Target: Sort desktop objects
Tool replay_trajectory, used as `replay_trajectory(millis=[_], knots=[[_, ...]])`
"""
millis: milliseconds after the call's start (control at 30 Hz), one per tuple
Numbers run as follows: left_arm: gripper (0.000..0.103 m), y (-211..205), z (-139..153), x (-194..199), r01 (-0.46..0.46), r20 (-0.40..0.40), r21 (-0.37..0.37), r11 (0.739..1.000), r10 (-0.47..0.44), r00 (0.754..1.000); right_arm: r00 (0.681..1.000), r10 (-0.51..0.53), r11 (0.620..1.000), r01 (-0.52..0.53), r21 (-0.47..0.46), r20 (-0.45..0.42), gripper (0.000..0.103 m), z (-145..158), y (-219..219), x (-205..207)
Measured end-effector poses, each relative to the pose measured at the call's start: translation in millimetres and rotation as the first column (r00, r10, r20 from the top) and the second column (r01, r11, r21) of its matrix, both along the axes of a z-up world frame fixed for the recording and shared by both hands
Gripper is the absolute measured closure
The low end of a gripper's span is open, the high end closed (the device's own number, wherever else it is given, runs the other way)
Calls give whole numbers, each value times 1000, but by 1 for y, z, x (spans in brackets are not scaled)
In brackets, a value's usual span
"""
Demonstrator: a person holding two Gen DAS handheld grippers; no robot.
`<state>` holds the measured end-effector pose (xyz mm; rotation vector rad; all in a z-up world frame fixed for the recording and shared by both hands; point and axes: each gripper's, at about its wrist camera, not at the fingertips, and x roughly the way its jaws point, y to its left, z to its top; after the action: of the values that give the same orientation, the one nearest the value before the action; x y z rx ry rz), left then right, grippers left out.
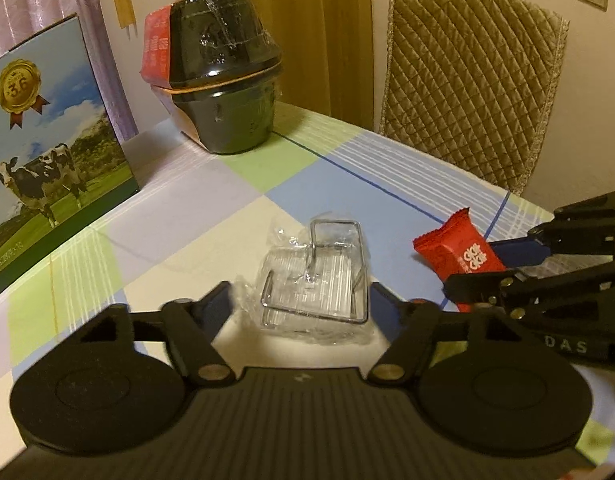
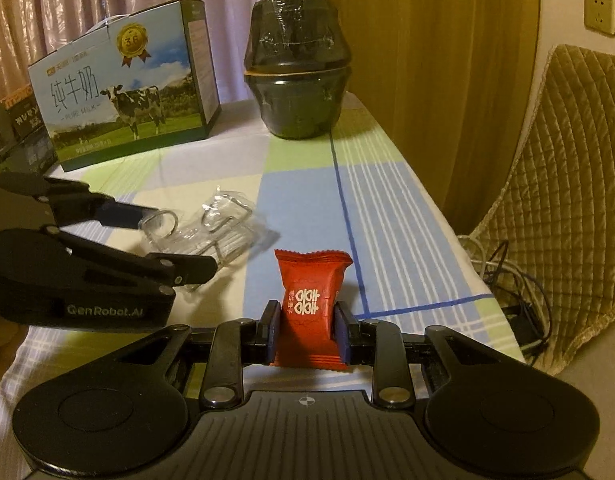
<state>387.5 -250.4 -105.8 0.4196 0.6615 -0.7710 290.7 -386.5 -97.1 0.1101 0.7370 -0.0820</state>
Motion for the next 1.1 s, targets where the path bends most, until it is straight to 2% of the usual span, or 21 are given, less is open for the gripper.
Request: replay_trajectory(millis=[67,167,367,600,767,900,1000,1100], knots=[[49,0,-1,-1,7,-5,5,1000,-6,1000,1000,0,1000,0,3,0,78,0,0,1],[53,2,0,-7,-3,-12,28,1000,3,1000,1000,13,1000,-13,9,0,78,0,2,2],[54,26,4,-29,-101,-55,35,994,102,993,998,63,996,-62,61,-16,78,2,12,1],[54,79,7,-79,-251,-93,32,967,253,963,983,175,978,-168,124,-49,78,4,39,-7],[54,112,10,-121,-334,-115,35,942,336,935,966,249,947,-229,224,-69,78,14,61,-33],[54,136,12,-161,-374,-137,22,927,374,917,948,306,928,-277,248,-88,78,20,80,-62],[54,153,15,-189,-400,-164,1,917,395,904,940,323,924,-288,252,-111,78,17,90,-91],[54,165,15,-212,-423,-172,-19,906,413,894,941,321,932,-293,213,-108,76,13,98,-117]])
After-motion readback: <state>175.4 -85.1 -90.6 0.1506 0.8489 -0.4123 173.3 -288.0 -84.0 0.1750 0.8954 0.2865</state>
